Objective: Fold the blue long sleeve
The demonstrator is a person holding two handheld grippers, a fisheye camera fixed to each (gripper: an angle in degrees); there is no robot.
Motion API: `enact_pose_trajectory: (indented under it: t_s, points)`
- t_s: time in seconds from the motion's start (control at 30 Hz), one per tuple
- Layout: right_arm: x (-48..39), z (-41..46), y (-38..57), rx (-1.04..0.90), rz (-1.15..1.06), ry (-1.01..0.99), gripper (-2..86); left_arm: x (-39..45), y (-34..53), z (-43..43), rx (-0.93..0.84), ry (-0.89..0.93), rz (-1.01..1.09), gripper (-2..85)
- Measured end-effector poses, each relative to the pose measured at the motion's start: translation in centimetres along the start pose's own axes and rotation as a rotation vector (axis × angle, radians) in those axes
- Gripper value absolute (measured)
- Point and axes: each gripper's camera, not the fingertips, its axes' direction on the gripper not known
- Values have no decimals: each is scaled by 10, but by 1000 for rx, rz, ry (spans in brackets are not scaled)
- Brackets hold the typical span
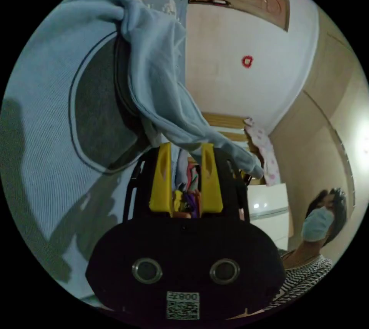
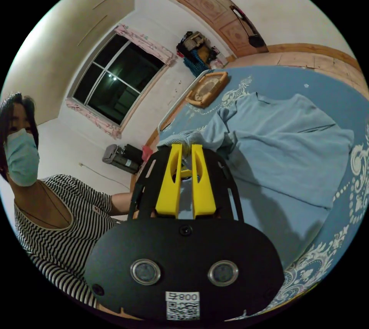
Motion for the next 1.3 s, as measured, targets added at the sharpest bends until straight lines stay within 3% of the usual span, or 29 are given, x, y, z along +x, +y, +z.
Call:
enact_pose_trajectory:
  t_s: [0.1,0.2,0.37,0.47,0.63,0.9,1.13,1.3]
  points:
    - [-2,-4,-22,-16,-33,2,29,-12,-25,3,73,91,-60,36]
    - [-14,-28,-43,19,-115,-40,30,18,-41,11,49,159,64,29]
    - [-18,-88,-38,83,-210,-7,30,47,-43,56,-166,98,240,33]
    - [24,-101,-11,46,-65,136,29,17,-43,79,-275,-7,177,46]
    - [133,-80,40,-133,283,179,26,-4,-58,70,-254,-48,156,65]
    - [196,-71,45,-204,390,210,17,27,-124,67,-205,-381,381,82]
    - [223,-85,47,-79,429,211,12,36,-191,99,-141,-734,482,108]
    - [237,-53,32,-123,383,252,7,25,-231,143,-215,-907,500,99]
